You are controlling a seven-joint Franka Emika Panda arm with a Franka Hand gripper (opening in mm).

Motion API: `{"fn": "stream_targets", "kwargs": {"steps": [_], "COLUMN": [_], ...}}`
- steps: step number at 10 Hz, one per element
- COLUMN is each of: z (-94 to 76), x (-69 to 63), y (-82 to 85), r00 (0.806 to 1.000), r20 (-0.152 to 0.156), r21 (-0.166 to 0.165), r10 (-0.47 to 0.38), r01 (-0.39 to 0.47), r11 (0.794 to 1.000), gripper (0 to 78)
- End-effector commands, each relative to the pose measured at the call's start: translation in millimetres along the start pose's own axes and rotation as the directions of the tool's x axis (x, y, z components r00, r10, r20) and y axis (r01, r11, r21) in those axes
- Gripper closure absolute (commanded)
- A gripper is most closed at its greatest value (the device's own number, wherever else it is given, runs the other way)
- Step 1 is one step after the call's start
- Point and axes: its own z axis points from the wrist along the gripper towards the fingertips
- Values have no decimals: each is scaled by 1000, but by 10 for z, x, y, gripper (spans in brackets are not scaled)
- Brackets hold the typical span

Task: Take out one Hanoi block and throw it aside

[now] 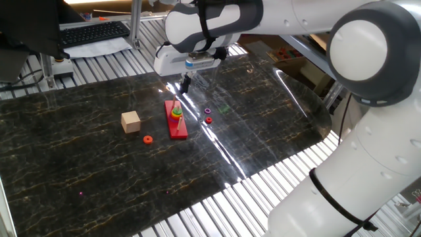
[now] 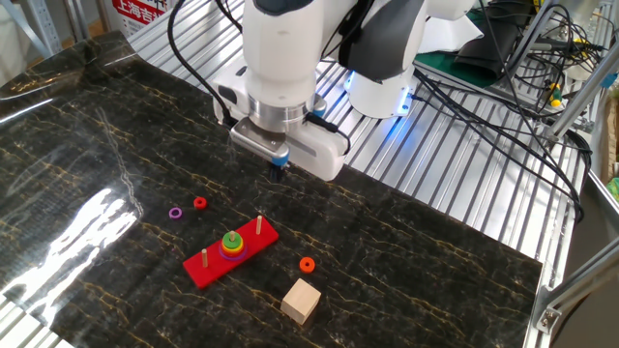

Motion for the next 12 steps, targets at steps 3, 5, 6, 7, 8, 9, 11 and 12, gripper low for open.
{"fn": "stream_targets", "kwargs": {"steps": [3, 5, 6, 7, 8, 9, 11, 12], "z": [124, 186, 211, 228, 256, 277, 271, 268], "x": [-22, -64, -84, -95, -109, -127, -145, -149], "y": [-32, -48, -59, -64, -71, -82, -88, -90], "r00": [1000, 1000, 1000, 1000, 1000, 1000, 1000, 1000], "r20": [5, 7, 7, 8, 10, 13, 11, 11], "r21": [-3, -3, -3, -4, -4, -4, -4, -3], "r10": [3, 3, 2, 2, 2, -1, 1, 0], "r01": [-3, -3, -2, -2, -2, 1, -1, 0], "r11": [1000, 1000, 1000, 1000, 1000, 1000, 1000, 1000], "gripper": [776, 776, 776, 776, 776, 776, 776, 776]}}
